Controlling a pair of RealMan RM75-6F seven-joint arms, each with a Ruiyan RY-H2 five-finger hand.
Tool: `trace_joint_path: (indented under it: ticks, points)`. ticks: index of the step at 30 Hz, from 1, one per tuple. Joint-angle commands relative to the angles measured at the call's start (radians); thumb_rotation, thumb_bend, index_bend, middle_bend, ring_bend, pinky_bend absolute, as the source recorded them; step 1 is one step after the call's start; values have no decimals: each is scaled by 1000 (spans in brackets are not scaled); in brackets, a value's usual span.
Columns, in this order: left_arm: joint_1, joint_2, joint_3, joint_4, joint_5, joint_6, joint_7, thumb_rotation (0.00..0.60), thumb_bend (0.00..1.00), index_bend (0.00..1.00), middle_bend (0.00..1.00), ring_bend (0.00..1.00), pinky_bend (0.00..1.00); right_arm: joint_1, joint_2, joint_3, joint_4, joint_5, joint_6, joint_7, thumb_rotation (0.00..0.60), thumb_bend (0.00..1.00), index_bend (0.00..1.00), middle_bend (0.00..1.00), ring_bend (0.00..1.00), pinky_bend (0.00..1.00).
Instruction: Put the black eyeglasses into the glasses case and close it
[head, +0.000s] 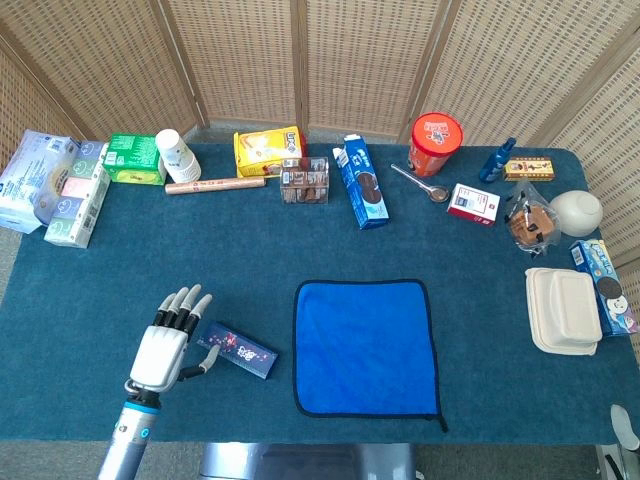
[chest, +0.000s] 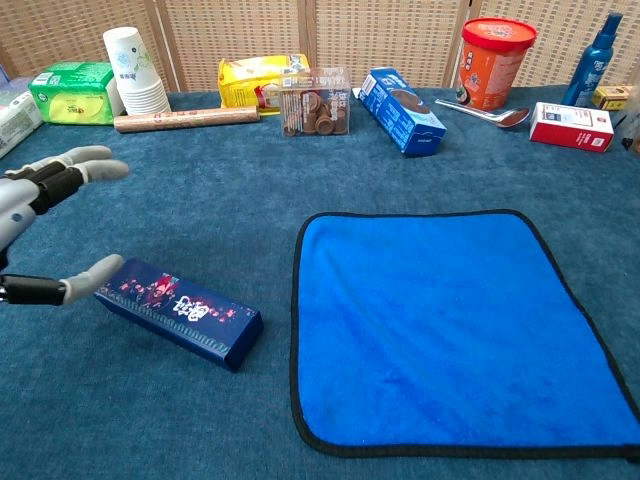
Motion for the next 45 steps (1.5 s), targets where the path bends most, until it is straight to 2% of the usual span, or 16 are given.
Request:
trace_joint_path:
  ticks: [1, 7, 15, 22, 26, 33, 37, 45]
  points:
    - [-6, 130, 45, -124, -14, -57, 6, 304, 312, 112, 0, 0, 89, 4, 6, 1, -17, -2, -8, -21, 177, 378, 58, 122, 6, 165]
    - [-33, 270, 71, -248, -85, -153, 75, 302, 295, 87, 0, 0, 58, 2, 20, 5, -56, 5, -15, -60, 177, 378, 57, 123, 7, 165]
    - [-81, 302, 53, -278, -165, -231, 142, 284, 292, 57, 0, 0, 49, -6, 29, 15, -85, 37, -27, -76, 178, 379, 58, 122, 7, 165]
    - [-118, 273, 36, -255, -195, -255, 229, 298, 285, 64, 0, 0, 43, -15, 29, 23, -93, 60, -34, -100, 177, 377, 58, 123, 7, 165]
    - [-140, 209, 34, -210, -192, -260, 296, 305, 281, 66, 0, 0, 36, -17, 33, 27, -106, 65, -40, -118, 180, 380, 57, 123, 7, 165]
    - [-143, 147, 41, -162, -183, -235, 324, 305, 281, 66, 0, 0, 34, 1, 58, -8, -118, 23, -100, -171, 180, 383, 59, 122, 7, 164]
    - [-145, 137, 42, -151, -174, -220, 337, 308, 280, 65, 0, 0, 28, 9, 79, -29, -119, -1, -133, -225, 177, 385, 67, 123, 6, 158]
    - [-154, 124, 50, -147, -173, -219, 350, 301, 270, 63, 0, 0, 22, 17, 107, -50, -125, -20, -186, -425, 180, 383, 69, 123, 6, 150]
